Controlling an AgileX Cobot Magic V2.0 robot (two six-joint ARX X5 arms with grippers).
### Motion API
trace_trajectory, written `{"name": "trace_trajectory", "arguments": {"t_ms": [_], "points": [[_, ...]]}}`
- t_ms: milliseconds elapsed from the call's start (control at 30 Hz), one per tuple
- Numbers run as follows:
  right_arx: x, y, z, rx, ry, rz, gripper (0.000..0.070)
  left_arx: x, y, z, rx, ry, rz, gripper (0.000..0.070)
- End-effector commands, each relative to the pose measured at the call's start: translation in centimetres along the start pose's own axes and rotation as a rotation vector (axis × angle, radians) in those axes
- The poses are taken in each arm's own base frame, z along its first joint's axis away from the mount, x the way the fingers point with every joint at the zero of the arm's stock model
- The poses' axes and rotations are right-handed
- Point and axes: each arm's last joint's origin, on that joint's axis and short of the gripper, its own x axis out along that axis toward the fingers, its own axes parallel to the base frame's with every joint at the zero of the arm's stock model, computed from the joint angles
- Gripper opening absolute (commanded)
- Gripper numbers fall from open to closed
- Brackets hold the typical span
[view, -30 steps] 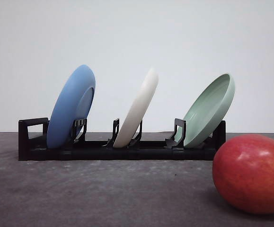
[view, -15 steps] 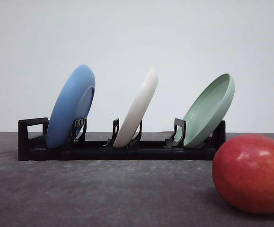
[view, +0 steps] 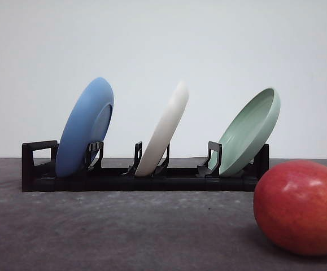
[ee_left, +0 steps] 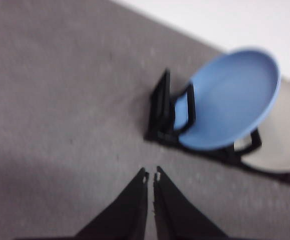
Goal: Place pomegranate in white plate
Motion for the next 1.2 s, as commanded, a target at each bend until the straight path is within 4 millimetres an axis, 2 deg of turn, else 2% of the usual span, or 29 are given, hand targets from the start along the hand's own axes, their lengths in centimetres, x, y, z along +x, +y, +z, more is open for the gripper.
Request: {"name": "trace_trajectory", "arguments": {"t_ms": [0, 167, 333, 567, 767, 833, 933, 1000, 1167], "points": [[0.3, 0.1, 0.3, -0.009, 0.025, 0.015, 0.0008, 0.0, -0.3, 0.5, 0.033, 0.025, -0.020, 0.0003], [1.6, 0.1, 0.2, -0.040, 0.115, 0.042, 0.0008, 1.4, -0.4, 0.7, 0.082, 0.159, -0.043, 0.0003], [2.2, 0.8, -0.2, -0.160, 0.174, 0.105, 0.0008, 2.4, -0.9, 0.6, 0.150, 0.227, -0.085, 0.0003], [2.6, 1.8, -0.8, -0.221, 0.237, 0.202, 0.0009, 2.6, -2.4, 0.4, 0.293, 0.266, -0.219, 0.0003], [2.6, 2.0, -0.9, -0.251, 0.243, 0.224, 0.0011, 2.2, -2.8, 0.7, 0.319, 0.253, -0.253, 0.0006], [2.6, 2.0, -0.8, -0.258, 0.238, 0.226, 0.0075, 2.2, -2.9, 0.8, 0.332, 0.236, -0.275, 0.0110], [2.6, 2.0, -0.8, -0.279, 0.229, 0.231, 0.0269, 2.2, -3.2, 1.0, 0.342, 0.228, -0.324, 0.0380], [2.6, 2.0, -0.7, -0.279, 0.226, 0.232, 0.0304, 2.2, -3.2, 0.9, 0.342, 0.233, -0.343, 0.0391], [2.6, 2.0, -0.7, -0.279, 0.225, 0.232, 0.0304, 2.2, -3.2, 1.0, 0.373, 0.226, -0.354, 0.0390]]}}
